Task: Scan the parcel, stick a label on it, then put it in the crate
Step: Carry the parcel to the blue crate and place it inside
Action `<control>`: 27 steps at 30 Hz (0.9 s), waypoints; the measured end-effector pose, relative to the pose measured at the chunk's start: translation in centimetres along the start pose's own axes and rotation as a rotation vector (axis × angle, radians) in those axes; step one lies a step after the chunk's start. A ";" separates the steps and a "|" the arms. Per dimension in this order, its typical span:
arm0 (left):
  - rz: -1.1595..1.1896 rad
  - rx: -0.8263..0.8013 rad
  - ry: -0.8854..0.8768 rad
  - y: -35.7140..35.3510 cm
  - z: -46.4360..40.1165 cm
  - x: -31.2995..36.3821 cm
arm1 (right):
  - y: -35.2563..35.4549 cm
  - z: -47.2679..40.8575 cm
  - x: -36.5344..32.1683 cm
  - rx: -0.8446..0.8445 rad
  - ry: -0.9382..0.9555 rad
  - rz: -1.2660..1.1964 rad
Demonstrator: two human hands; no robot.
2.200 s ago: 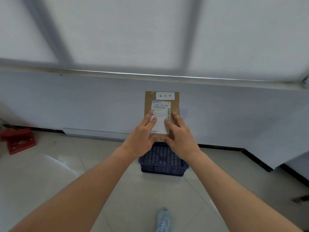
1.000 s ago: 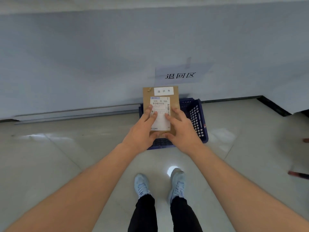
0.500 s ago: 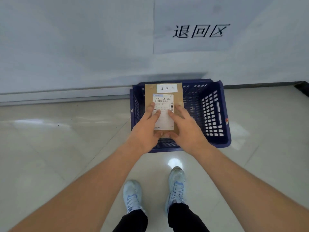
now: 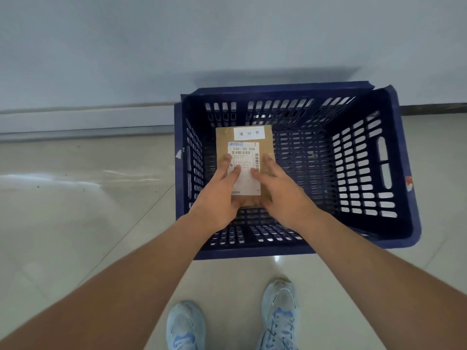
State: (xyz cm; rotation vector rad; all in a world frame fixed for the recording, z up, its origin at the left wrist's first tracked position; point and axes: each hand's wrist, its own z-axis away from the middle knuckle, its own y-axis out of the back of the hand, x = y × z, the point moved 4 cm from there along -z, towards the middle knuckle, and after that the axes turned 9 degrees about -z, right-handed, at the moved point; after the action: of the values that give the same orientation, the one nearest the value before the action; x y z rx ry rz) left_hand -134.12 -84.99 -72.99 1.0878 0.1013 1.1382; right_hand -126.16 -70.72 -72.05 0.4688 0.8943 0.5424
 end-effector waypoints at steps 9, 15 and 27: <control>-0.006 -0.009 0.030 -4.1 -3.5 -2.0 | -3.1 -4.1 3.2 -0.039 -0.017 0.039; 0.014 0.030 0.051 -5.4 -4.4 -2.7 | -4.1 -5.4 4.2 -0.027 -0.006 0.051; -0.172 -0.022 0.110 -5.8 -4.5 -2.5 | -4.4 -5.2 3.9 -0.054 -0.055 0.199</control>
State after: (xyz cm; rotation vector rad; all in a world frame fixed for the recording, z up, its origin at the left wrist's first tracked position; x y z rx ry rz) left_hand -133.94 -84.05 -80.63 0.9776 0.2629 1.0410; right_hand -127.37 -70.87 -79.74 0.5239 0.7832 0.7306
